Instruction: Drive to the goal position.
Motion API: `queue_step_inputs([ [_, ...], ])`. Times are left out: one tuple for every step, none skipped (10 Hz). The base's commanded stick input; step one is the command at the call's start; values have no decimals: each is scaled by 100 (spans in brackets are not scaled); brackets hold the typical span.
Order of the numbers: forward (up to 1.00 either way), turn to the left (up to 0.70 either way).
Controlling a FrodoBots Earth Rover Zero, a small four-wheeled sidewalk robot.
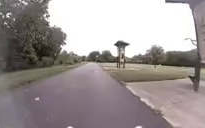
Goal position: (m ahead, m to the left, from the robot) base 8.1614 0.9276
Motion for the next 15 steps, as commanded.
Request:
queue_step_inputs([
  [70,12],
  [70,14],
  [70,5],
  [70,1],
  [70,1],
  [70,0],
  [70,0],
  [70,0],
  [70,0],
  [70,0],
  [70,0],
  [70,0],
  [70,0],
  [70,0],
  [70,0],
])
